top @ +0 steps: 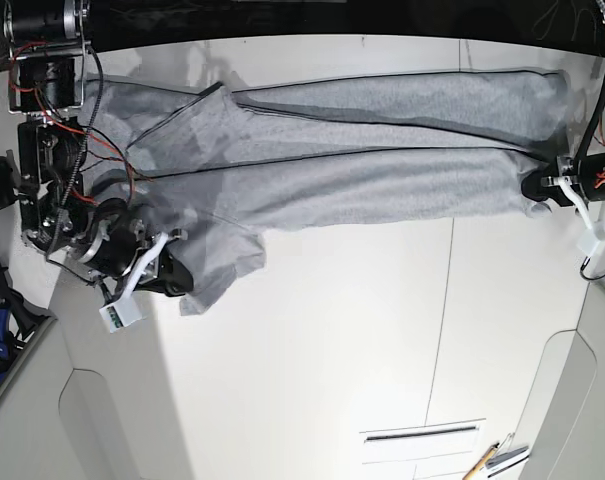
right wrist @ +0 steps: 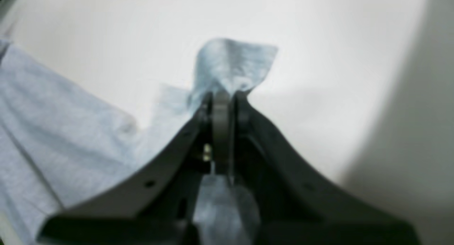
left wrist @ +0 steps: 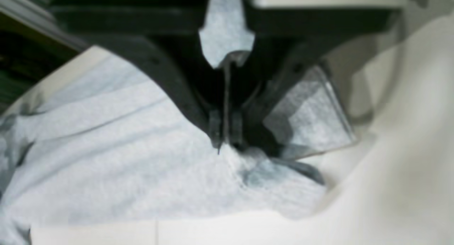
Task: Fold the T-shirt properly
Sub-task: 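Lift the hem-side edge and fold it over onto the first fold, then lower the folded strip and adjust grips on its ends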
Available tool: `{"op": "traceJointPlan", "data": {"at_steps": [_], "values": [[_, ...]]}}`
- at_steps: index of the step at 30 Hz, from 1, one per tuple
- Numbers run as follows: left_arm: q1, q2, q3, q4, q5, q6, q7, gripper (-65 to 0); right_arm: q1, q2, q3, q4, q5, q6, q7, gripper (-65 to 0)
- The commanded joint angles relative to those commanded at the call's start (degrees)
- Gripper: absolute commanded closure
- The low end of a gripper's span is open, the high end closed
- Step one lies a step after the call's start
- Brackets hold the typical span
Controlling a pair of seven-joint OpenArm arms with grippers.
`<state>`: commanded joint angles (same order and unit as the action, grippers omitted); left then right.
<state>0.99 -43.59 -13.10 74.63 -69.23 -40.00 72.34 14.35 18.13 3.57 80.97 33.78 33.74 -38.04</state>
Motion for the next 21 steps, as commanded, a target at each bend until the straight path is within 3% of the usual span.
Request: {"op": "traceJointPlan", "data": {"at_steps": [5, 9, 16, 21], "values": [[1.33, -2.51, -0.04, 3.37, -5.79, 0.00, 5.16, 0.0, -7.08, 1.36, 5.22, 14.34, 7.10, 0.11, -7.65, 0.0], [4.94, -4.35, -0.04, 6.45, -5.77, 0.00, 5.55, 0.0, -13.70, 3.98, 6.82, 19.89, 9.31, 0.13, -7.91, 0.0], [10.67, -7.78, -0.35, 9.46, -7.19, 0.00, 6.80, 0.0, -20.72, 4.09, 10.08, 22.97, 9.33, 0.13, -8.85, 0.0], [12.52, -7.96, -0.42, 9.46, -8.28, 0.00, 7.26, 0.0, -24.55, 4.07, 10.08, 22.97, 9.33, 0.13, -8.68, 0.0]]}}
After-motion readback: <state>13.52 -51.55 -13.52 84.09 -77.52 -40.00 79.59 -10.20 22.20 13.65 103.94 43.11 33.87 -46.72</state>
